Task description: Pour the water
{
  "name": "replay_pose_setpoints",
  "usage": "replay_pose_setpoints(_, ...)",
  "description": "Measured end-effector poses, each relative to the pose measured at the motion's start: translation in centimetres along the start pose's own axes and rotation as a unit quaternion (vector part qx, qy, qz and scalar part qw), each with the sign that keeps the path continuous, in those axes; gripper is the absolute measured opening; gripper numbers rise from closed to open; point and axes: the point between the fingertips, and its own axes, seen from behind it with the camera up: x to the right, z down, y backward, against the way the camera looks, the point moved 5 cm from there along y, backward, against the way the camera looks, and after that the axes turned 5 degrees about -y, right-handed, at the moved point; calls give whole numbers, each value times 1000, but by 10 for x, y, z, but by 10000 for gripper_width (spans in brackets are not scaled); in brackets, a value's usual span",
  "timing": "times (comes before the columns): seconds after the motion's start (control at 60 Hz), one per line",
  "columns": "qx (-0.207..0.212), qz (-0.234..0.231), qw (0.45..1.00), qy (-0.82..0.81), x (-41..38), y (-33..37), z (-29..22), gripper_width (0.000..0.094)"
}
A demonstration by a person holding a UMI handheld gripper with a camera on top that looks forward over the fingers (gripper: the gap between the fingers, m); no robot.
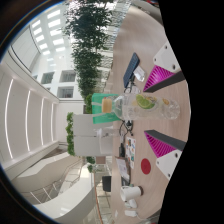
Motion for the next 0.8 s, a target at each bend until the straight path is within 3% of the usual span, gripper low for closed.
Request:
replay_pose_setpoints(0.15, 29, -5, 999, -28, 10, -62, 2, 802)
replay_pose_setpoints(0.183, 31, -9, 999, -33, 5, -69, -1, 686)
replay_pose_setpoints(0.2, 27, -11, 999, -34, 5, -72, 1, 563)
replay_pose_setpoints(0.217, 22, -9, 999, -34, 7, -75, 3, 524)
replay_pose_setpoints(0.35, 50, 4, 998, -33, 7, -88, -1, 496)
replay_pose_setpoints(0.567, -22, 7, 998, -50, -1, -100, -2, 316)
replay_pose_setpoints(0.6, -34, 6, 998, -48, -3, -100, -5, 329)
replay_pose_setpoints(0.8, -7, 14, 997, 74, -59, -104, -104, 330)
